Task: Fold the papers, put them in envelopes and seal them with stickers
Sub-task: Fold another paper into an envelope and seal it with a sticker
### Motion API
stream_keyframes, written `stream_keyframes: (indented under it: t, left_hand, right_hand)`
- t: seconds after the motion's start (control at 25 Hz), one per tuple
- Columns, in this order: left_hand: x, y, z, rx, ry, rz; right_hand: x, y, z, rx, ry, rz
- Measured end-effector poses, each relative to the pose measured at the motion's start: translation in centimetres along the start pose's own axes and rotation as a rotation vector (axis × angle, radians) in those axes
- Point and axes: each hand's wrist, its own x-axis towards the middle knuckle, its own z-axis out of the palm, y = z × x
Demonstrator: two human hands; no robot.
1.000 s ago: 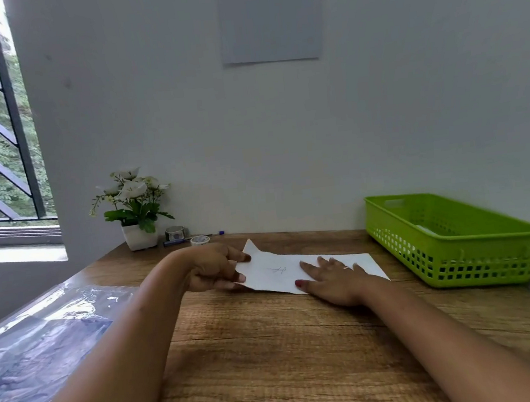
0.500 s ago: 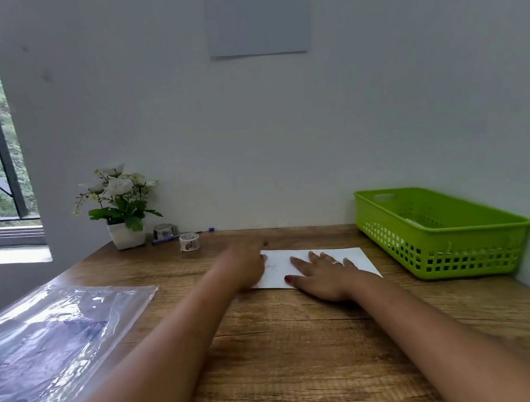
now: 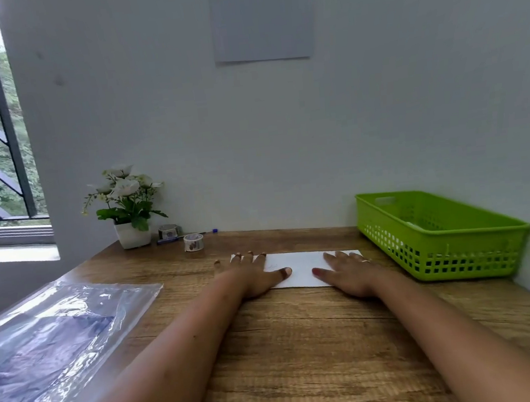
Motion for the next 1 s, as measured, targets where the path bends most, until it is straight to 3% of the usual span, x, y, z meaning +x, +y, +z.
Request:
stream_keyframes:
  t: [0.24,0.32,0.4,0.52,0.64,0.76,1.0]
  left_hand:
    - [-1.2,-2.4,-1.4,0.060,0.016,-0.154]
    - [-0.6,-3.3,-2.1,0.017,0.091,-0.200]
    - [0.4,-5.6,-3.4,-0.137,0.269,-0.286]
    - [1.1,-9.3,-4.3,-0.313,0.448,-0.400]
    - [2.2,-10.6,-4.3,-0.304,0.401,-0.486]
    - [3.7,-10.7,-4.1,-0.290,0.334,-0.492]
    - [4.1,-10.1,-3.3,-0.305,0.507,-0.467]
  right_hand:
    - [1.0,-0.3,-0.4,0.119,0.023,0.003]
    - [1.4,-1.0,-1.3,0.131,0.179,0.020]
    - [2.4,-2.2,-2.3,0.115,0.302,0.017]
    - [3.8,-4.4,-3.1,0.174,0.250,-0.115]
    - [4.7,-6.1,-2.4,0.169,0.245,-0.180]
    - [5.6,-6.5,-1.2,-0.011,0.276,-0.160]
    - [5.9,-6.2,0.2,0.073,0.271,-0.131]
